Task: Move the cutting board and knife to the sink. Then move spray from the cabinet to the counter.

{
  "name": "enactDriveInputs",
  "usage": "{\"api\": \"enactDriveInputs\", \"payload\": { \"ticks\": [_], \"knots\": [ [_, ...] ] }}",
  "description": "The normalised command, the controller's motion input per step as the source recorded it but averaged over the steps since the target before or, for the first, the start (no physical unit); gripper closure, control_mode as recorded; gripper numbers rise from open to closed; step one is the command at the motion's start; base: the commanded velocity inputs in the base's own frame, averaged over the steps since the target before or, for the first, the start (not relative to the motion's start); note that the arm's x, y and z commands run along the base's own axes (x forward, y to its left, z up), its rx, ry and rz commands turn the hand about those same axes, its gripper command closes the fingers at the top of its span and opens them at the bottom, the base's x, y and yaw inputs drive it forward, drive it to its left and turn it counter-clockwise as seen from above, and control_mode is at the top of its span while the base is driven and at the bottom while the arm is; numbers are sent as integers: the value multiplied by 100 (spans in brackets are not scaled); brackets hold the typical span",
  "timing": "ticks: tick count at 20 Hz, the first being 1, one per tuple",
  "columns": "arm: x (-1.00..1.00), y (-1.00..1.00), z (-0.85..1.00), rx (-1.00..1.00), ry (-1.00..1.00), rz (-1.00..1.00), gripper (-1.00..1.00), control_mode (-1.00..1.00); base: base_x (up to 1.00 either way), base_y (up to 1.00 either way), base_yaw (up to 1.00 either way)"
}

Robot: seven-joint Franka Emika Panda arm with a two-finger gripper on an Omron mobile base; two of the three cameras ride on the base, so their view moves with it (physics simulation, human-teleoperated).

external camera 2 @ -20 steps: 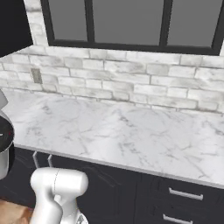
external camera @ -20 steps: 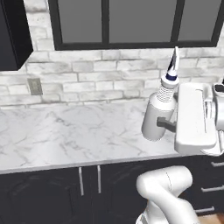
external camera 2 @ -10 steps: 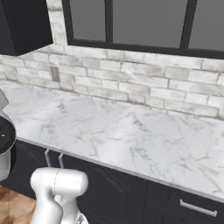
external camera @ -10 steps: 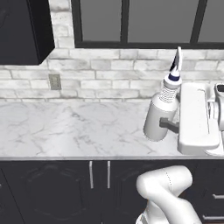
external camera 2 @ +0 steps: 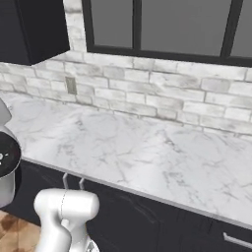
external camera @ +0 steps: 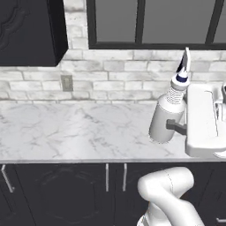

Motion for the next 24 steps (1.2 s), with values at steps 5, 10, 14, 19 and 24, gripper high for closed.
{"api": "enactDriveInputs", "payload": {
  "ticks": [5,10,14,19,24],
  "knots": [
    [0,0,0,0,0,0,100,100,25,85,-1],
    [0,0,0,0,0,0,100,100,24,13,0],
    [0,0,0,0,0,0,100,100,18,0,0],
    [0,0,0,0,0,0,100,100,49,-3,0],
    [38,-56,0,13,8,0,100,-100,0,0,0]
  ]
}}
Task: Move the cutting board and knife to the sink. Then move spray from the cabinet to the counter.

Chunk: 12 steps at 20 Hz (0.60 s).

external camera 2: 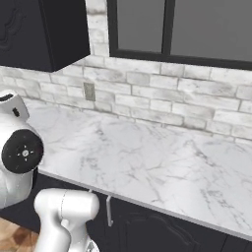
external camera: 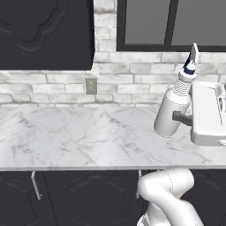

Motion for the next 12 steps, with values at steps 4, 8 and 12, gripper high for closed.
{"api": "enactDriveInputs", "payload": {
  "ticks": [4,8,12],
  "knots": [
    [37,-79,-14,15,20,0,100,-100,0,0,0],
    [33,-77,-26,13,17,0,100,-100,0,0,0],
    [55,-54,-33,4,16,2,100,-100,0,0,0]
  ]
}}
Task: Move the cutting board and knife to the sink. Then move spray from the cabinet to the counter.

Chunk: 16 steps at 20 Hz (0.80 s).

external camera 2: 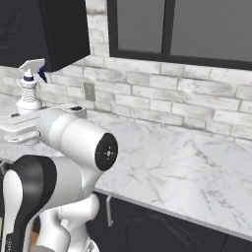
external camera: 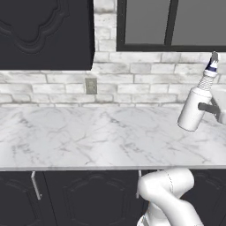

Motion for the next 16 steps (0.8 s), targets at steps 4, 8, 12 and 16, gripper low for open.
{"api": "enactDriveInputs", "payload": {
  "ticks": [4,8,12,16],
  "knots": [
    [61,-24,-31,0,12,6,100,-100,0,0,0],
    [71,-5,-45,-5,1,6,100,-100,0,0,0],
    [17,-40,-45,-7,-10,7,100,-100,0,0,0],
    [-1,-32,-46,-15,-34,1,100,-100,0,0,0]
  ]
}}
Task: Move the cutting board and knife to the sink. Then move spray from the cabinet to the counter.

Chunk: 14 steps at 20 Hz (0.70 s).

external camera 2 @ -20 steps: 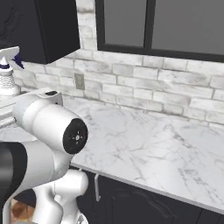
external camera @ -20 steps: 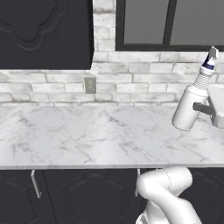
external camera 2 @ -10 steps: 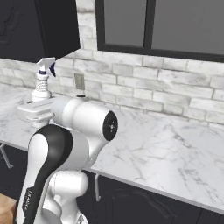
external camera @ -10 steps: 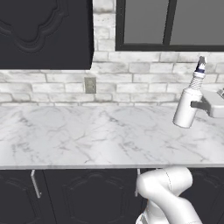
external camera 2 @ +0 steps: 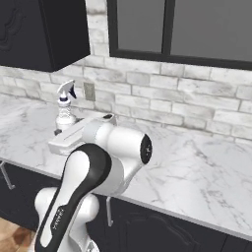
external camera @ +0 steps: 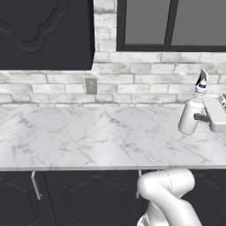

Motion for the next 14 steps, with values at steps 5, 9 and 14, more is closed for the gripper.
{"api": "enactDriveInputs", "payload": {
  "ticks": [5,9,14],
  "knots": [
    [-3,-13,-45,-15,-25,-10,100,-100,0,0,0],
    [0,-6,-30,-8,-11,-18,100,-100,0,0,0],
    [12,0,-2,0,3,-1,100,-100,0,0,0]
  ]
}}
